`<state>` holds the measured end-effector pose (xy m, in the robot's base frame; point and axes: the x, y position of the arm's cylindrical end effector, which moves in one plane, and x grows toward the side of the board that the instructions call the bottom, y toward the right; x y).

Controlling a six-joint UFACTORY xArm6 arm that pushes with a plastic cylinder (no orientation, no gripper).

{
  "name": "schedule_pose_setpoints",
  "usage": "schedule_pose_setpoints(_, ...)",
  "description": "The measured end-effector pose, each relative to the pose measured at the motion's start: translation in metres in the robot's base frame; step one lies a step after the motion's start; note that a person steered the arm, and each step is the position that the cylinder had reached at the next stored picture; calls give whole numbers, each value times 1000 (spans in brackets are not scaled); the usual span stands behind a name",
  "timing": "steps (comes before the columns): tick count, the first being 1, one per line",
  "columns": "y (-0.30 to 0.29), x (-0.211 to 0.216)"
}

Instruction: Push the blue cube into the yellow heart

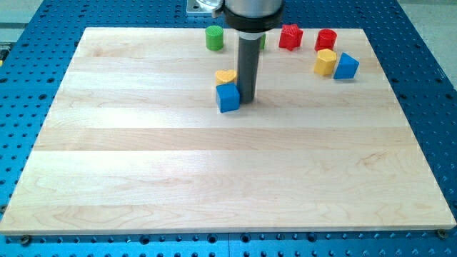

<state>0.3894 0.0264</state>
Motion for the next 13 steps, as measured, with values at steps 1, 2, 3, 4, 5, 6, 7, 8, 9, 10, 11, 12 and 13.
schedule_pose_setpoints(1,10,-5)
schedule_pose_setpoints(2,-4,-14)
schedule_pose_setpoints(3,-20,-16)
schedule_pose_setpoints(4,8,-22)
schedule_pose_setpoints(5,3,2)
schedule_pose_setpoints(6,2,32)
schedule_pose_setpoints(7,-12,37)
schedule_pose_setpoints(8,-28,59)
schedule_pose_setpoints(9,-75,62)
schedule_pose_setpoints(10,-110,33)
schedule_pose_setpoints(11,-114,5)
schedule_pose_setpoints(12,-126,-59)
schedule_pose_setpoints(13,-58,-109)
